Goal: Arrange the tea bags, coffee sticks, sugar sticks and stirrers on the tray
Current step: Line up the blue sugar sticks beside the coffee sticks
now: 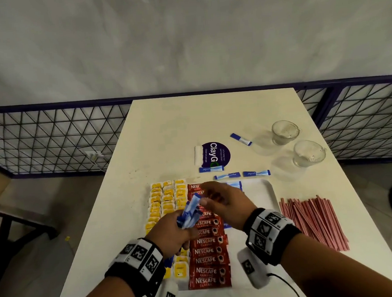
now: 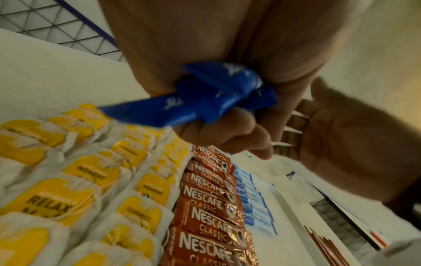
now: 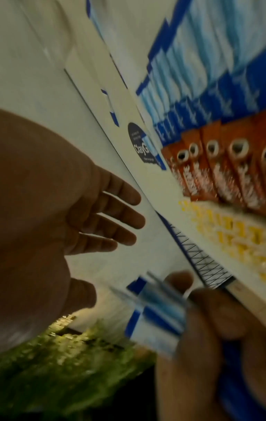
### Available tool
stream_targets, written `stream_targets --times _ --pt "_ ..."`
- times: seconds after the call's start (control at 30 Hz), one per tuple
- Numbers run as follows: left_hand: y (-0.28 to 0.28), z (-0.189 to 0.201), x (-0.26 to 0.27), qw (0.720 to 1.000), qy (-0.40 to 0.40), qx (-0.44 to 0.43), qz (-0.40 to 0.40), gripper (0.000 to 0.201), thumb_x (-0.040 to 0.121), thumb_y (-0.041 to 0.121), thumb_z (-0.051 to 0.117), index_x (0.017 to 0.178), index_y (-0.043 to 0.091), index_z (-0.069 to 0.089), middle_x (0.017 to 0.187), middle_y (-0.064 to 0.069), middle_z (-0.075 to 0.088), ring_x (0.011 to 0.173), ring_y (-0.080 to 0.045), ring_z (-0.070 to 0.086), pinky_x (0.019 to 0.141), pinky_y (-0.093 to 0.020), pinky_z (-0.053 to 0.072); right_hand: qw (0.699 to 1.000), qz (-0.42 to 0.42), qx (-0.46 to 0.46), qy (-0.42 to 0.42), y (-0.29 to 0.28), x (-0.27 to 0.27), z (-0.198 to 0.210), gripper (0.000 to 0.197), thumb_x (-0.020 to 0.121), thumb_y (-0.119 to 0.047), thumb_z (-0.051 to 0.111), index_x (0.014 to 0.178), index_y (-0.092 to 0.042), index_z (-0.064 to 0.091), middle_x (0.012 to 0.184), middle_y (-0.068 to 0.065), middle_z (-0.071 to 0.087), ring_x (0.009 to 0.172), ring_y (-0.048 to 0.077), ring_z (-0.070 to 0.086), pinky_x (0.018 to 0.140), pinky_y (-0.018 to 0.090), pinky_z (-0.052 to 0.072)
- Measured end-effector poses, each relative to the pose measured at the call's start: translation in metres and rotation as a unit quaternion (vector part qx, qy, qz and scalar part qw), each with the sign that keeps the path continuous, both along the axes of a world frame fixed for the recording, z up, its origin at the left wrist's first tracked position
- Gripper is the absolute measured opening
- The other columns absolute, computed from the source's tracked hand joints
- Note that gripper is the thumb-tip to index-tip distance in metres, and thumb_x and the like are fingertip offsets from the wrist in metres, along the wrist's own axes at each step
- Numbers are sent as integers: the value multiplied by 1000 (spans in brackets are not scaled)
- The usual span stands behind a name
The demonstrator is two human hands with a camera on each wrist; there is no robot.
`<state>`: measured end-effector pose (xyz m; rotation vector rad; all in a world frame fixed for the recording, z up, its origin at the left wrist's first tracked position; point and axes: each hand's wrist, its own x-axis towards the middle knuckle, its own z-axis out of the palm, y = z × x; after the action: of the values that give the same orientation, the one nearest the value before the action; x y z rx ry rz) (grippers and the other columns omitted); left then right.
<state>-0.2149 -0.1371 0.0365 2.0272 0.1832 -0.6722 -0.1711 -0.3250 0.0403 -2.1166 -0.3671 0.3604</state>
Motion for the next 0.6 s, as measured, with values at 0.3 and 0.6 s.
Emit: stream_targets --times 0.3,0.6 --pt "-4 -9 4 996 6 -50 78 17 87 15 69 101 19 60 77 -21 66 58 -25 53 52 -32 44 950 -199 195 139 -29 2 -3 13 92 -16 59 86 -5 62 67 0 64 58 15 50 61 28 46" --pt "-37 -5 18 967 -101 -117 202 16 85 16 71 93 11 58 53 -4 56 49 -21 47 50 -32 43 928 -219 230 197 -40 -6 -12 12 90 -10 62 79 -6 60 73 9 71 54 18 51 59 31 46"
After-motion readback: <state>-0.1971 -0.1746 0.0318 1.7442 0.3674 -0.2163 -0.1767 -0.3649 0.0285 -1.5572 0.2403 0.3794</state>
